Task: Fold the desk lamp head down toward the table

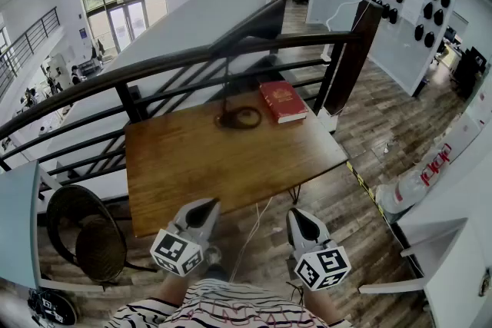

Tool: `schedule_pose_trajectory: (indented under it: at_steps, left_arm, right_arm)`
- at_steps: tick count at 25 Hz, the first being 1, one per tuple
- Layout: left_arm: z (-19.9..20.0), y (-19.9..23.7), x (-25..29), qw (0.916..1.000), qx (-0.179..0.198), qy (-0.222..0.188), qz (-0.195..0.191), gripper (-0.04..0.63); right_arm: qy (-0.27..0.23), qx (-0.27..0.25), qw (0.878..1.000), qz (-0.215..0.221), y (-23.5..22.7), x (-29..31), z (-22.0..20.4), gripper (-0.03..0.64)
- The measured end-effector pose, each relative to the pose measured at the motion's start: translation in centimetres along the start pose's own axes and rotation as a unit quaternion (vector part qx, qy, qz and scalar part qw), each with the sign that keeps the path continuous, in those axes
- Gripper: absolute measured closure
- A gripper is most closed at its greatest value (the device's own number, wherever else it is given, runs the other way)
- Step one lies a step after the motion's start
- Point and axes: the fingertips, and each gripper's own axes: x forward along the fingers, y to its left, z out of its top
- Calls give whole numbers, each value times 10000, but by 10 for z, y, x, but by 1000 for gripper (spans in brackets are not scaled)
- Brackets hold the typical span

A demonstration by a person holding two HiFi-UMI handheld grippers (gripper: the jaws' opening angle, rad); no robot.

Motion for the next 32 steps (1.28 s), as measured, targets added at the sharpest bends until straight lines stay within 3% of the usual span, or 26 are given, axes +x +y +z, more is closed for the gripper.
schedule_pose_trajectory:
  at_steps: [9,16,17,18,19,24,32]
  left_arm:
    - [1,-10,11,10000,-57,-44,24,594]
    - [-4,-18,11,9998,-126,-156,27,592]
    - [-7,-19,12,9998,-160,-119,13,538]
    - [-10,-18,14,9998,-191,-70,4,436]
    - [-13,-16,17,9998,-207,-23,-2,387]
    - [-10,-4,39,9998,-204,-60,-61,322]
    - [8,58,88,9997,-154,-178,-79,285]
  right_arm:
    - [-15,99,9999,-130,-15,-13,3,617]
    - [-289,322,9991,14,-21,-17,6,593]
    - [-267,342,9991,8,-21,-16,4,542]
    - [-247,377,9990,2,-21,-14,3,499]
    - [-237,416,9989,2,-22,-12,3,486]
    - [-304,488,9983,-4,-31,3,6,401]
    - [-338,392,9985,-177,-56,70,31,367]
